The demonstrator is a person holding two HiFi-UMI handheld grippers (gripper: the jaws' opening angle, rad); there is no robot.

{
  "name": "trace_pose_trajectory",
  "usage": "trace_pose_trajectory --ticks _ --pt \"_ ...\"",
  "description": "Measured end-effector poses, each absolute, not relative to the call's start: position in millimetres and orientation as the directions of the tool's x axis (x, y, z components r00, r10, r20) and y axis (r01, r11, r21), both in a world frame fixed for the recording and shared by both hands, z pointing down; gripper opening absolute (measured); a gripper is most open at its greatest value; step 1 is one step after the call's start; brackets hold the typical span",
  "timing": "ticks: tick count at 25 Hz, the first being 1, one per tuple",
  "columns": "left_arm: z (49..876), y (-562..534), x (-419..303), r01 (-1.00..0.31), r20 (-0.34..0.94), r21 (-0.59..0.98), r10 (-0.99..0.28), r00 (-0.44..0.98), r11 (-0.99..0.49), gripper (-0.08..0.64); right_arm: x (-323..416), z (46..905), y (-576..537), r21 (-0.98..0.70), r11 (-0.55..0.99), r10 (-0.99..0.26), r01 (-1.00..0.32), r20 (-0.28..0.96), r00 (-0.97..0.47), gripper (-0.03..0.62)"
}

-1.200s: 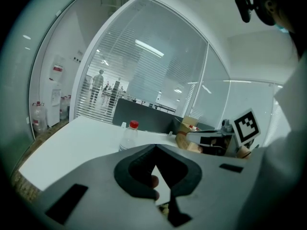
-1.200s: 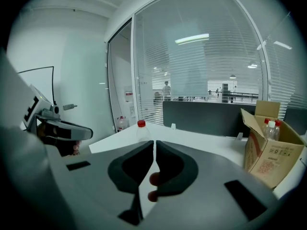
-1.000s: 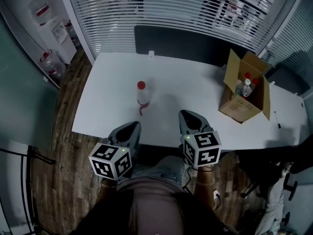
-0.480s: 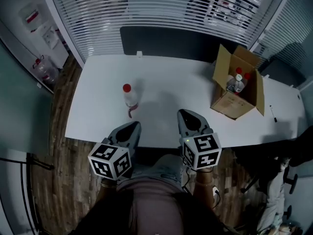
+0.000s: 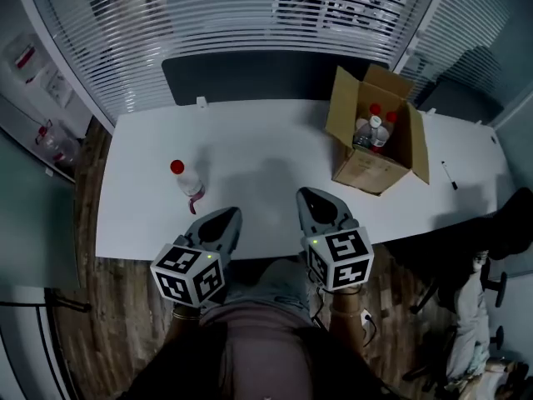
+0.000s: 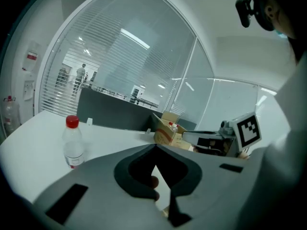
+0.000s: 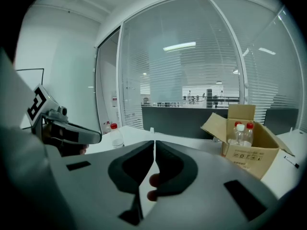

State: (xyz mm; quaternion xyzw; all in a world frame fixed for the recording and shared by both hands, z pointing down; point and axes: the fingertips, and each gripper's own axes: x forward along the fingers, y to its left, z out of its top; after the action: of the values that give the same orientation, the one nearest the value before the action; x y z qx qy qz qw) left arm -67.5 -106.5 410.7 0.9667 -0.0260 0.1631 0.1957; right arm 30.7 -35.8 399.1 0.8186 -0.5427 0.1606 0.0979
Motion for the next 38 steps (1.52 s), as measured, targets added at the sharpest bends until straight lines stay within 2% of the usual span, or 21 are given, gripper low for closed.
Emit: trace_pose_trajectory --ticks 38 --pt "403 13 116 0.195 0.358 0.387 0.341 0.869 -0.901 0.006 168 390 87 -0.003 -0.61 -0.732 -0.792 0.385 0.562 0.034"
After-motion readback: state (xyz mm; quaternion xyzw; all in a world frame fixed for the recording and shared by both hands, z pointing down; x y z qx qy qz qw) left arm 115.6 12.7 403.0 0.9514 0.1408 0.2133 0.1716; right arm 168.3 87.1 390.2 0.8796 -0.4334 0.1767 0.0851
